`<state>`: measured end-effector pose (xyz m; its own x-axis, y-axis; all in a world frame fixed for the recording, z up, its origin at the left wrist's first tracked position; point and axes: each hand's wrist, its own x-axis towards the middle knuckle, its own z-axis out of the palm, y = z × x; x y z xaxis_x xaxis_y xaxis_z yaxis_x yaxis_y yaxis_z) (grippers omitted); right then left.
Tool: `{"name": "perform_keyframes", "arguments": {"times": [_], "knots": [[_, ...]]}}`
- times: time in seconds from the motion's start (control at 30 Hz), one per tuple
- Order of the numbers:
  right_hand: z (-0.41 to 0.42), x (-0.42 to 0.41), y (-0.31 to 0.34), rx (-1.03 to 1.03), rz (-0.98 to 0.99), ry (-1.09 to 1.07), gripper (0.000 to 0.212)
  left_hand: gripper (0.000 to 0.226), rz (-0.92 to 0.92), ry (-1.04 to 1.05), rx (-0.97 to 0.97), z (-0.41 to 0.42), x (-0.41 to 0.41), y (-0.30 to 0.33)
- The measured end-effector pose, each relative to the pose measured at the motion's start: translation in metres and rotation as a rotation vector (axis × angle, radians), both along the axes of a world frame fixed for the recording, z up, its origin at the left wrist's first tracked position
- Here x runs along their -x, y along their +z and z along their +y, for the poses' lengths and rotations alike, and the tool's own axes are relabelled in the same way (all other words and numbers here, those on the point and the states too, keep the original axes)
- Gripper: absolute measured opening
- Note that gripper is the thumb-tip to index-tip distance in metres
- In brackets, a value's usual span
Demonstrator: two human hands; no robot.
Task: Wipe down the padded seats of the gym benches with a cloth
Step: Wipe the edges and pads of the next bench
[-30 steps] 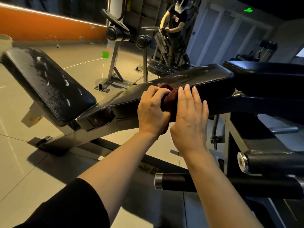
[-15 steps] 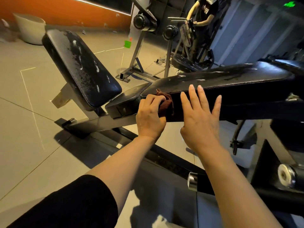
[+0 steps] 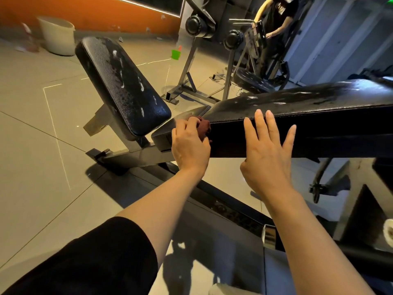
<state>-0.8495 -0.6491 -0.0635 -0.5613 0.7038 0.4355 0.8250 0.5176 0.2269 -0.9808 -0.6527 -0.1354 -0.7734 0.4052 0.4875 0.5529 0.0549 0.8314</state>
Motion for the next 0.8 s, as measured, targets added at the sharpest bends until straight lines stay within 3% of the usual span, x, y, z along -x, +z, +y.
{"name": "perform_keyframes", "arguments": {"times": [0.17,0.33,0.8], "knots": [[-0.002,-0.001,0.0,0.014,-0.005,0.001,0.079,0.043,0.04,-0.093,-0.07,0.005,-0.018,0.007],[-0.001,-0.005,0.002,0.006,0.035,0.02,0.077,0.044,0.215,-0.199,-0.135,0.01,-0.025,0.01],[0.005,-0.039,0.013,-0.097,0.12,-0.05,0.076,0.039,0.053,-0.113,-0.279,0.022,-0.061,0.02]]}}
